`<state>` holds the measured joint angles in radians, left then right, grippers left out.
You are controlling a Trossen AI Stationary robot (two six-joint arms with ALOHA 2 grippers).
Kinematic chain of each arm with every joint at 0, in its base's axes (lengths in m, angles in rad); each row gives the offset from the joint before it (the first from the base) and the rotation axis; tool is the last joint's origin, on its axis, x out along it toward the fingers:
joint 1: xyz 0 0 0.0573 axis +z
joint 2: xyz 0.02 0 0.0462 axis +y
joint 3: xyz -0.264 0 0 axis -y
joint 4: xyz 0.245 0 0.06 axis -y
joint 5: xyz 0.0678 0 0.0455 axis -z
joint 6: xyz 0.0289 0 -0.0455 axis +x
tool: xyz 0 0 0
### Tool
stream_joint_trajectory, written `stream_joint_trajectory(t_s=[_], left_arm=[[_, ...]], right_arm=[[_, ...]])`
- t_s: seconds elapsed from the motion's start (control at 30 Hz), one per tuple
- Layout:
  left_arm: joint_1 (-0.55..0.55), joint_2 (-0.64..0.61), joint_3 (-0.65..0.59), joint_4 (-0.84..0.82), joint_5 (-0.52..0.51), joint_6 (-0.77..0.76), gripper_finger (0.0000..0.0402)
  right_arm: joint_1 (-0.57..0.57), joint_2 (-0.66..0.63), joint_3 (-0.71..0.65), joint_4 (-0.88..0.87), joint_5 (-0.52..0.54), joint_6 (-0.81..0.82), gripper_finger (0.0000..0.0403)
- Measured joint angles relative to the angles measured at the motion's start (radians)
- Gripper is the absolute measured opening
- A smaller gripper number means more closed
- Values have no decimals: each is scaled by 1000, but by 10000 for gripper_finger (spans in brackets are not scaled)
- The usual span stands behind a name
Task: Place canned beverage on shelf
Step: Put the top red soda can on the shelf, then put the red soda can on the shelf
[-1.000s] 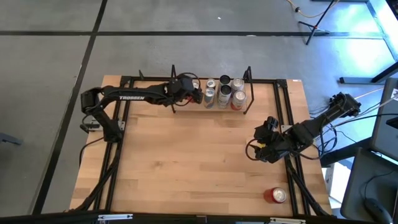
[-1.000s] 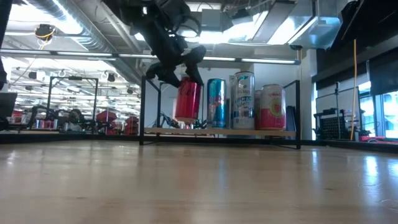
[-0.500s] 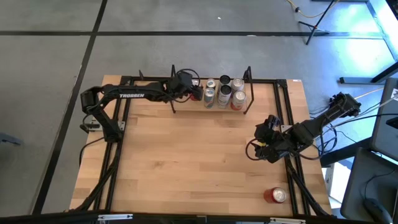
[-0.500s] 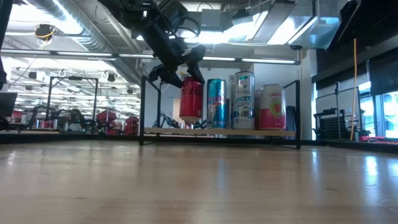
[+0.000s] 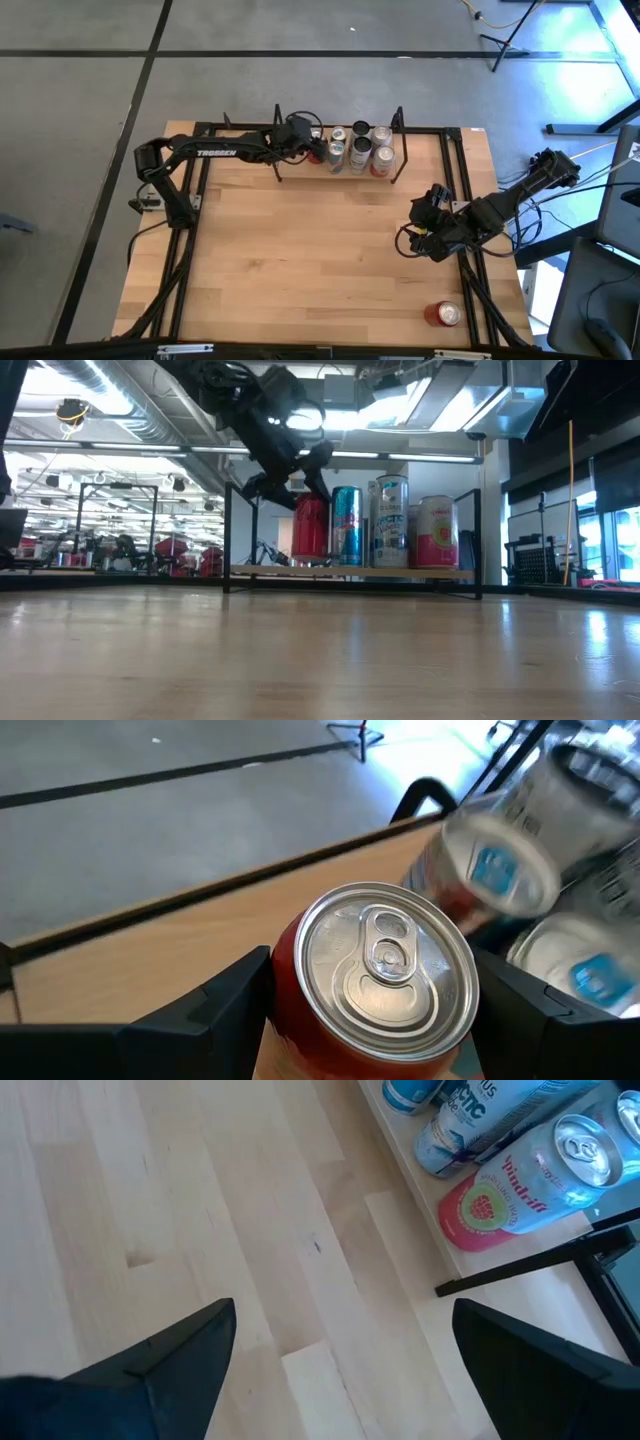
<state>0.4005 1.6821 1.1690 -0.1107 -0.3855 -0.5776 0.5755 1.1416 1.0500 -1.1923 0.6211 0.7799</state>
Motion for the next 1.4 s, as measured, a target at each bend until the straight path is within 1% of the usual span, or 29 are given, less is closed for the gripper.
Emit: stream_joint_trajectory(t_s=[0.13,0.27,0.4,0.87,1.0,1.1,1.2,1.4], left_arm=[[0,6,-2,-12,-4,0,251],[1,3,-1,-5,-40,10,251],[0,3,-1,-11,-36,10,254],[1,1,-1,-4,-49,38,331],[1,1,0,-7,-43,39,344],[1,-6,0,-10,-7,52,346],[1,-36,-1,-12,34,109,346],[-4,-168,0,-3,61,166,346]], right_arm=[[1,-2,0,-5,-1,0,358],[1,-2,0,-8,-2,0,358],[1,-2,0,-11,-2,0,358],[1,-2,0,-15,-1,0,358],[1,-2,0,-15,-1,0,358],[1,-2,0,-16,-1,0,358],[0,-2,0,-16,-7,0,358],[0,-6,0,-16,-20,2,358]])
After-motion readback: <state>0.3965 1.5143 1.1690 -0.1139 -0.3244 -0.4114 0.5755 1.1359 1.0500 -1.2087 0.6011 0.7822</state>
